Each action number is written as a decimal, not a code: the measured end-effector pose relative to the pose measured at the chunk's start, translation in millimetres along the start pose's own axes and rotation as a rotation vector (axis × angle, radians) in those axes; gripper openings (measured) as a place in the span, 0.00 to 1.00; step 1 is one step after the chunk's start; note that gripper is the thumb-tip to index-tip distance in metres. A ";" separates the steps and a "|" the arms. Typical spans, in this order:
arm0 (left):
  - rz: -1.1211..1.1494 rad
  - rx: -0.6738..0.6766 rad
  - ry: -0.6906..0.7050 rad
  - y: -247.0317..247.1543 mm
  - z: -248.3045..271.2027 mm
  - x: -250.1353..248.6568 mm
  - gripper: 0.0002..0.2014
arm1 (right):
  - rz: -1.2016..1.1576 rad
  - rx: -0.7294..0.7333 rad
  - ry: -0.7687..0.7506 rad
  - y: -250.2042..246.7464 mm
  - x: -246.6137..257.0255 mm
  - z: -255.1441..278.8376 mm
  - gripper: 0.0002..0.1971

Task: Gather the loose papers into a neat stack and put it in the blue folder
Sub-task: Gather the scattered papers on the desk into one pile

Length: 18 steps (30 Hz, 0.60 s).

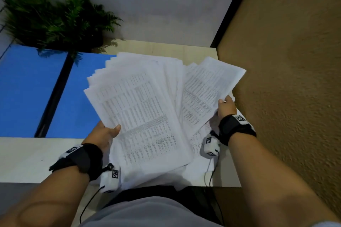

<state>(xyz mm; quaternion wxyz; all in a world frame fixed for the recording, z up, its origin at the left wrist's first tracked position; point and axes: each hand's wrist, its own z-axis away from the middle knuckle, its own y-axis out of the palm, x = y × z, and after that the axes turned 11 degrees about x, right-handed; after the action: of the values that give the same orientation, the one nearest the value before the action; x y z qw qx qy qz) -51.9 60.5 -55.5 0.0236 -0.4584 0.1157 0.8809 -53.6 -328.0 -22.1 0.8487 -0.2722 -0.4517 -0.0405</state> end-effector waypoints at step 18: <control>-0.444 -0.042 -0.178 62.3 -12.2 13.7 0.24 | 0.319 0.211 0.205 49.7 -23.7 59.3 0.20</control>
<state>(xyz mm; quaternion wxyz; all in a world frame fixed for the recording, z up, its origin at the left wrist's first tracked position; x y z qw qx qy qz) -59.2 -3.6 -62.1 0.2174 -0.3935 -0.0089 0.8932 -96.0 -260.4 -35.6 0.9096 -0.2445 -0.3159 0.1144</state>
